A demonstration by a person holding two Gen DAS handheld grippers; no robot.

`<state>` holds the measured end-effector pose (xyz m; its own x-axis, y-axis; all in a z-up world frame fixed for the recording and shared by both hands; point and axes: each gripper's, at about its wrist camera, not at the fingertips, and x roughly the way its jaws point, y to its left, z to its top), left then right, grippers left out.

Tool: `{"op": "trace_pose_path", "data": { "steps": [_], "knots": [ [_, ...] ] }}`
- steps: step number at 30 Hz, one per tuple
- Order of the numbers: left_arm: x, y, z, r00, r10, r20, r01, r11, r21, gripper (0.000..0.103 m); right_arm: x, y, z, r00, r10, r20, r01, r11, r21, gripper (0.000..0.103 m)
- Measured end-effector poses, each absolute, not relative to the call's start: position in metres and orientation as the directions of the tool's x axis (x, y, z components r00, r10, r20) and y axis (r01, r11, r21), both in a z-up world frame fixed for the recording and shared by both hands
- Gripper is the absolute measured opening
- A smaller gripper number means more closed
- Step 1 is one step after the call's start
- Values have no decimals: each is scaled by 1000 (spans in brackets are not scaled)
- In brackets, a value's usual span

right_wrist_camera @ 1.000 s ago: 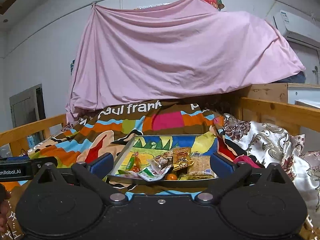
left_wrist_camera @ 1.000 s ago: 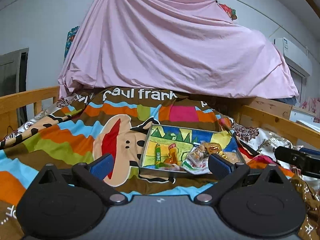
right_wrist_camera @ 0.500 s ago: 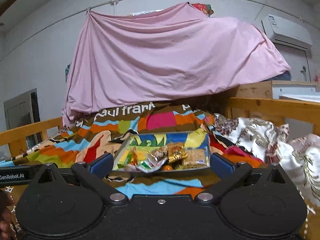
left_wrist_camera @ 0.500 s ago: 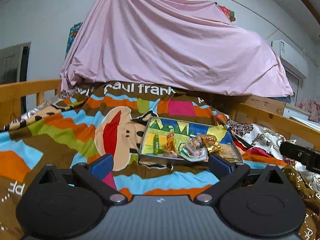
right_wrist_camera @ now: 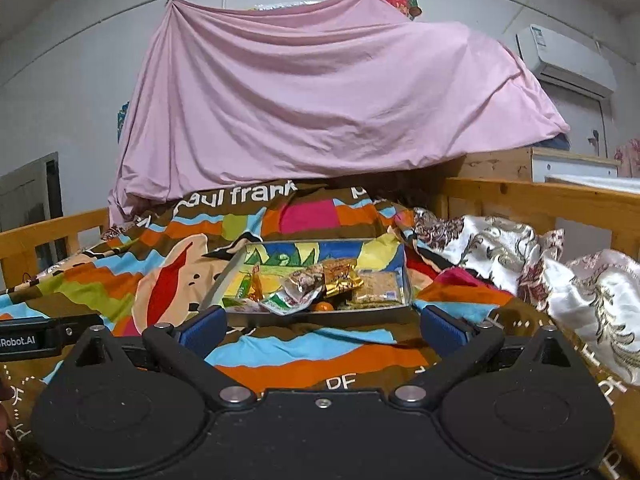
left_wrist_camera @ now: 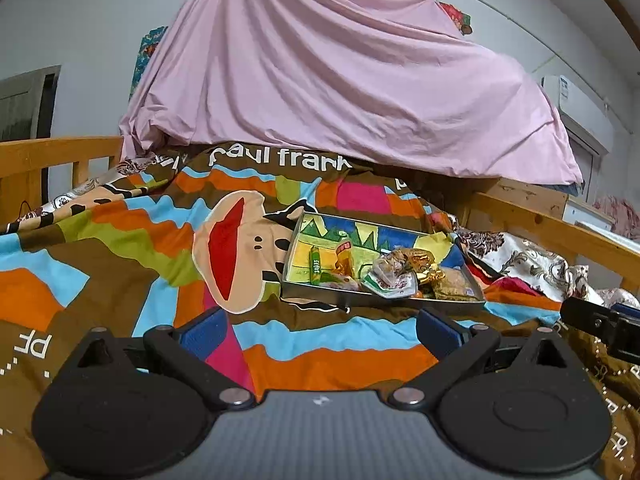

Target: Organize snacks

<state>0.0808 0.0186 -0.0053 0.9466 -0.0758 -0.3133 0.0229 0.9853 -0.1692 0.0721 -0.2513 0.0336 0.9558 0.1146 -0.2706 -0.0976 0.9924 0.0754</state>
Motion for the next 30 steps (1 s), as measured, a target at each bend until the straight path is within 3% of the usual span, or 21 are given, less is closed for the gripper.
{"op": "trace_pose_path", "data": {
  "steps": [15, 30],
  "knots": [
    [102, 18, -26, 913, -37, -406, -18, 991, -132, 103, 97, -240, 18, 930, 157, -331, -145, 988, 59, 102],
    [101, 17, -23, 916, -36, -401, -13, 993, -120, 103, 98, -241, 16, 928, 154, -340, -142, 988, 61, 102]
  ]
}}
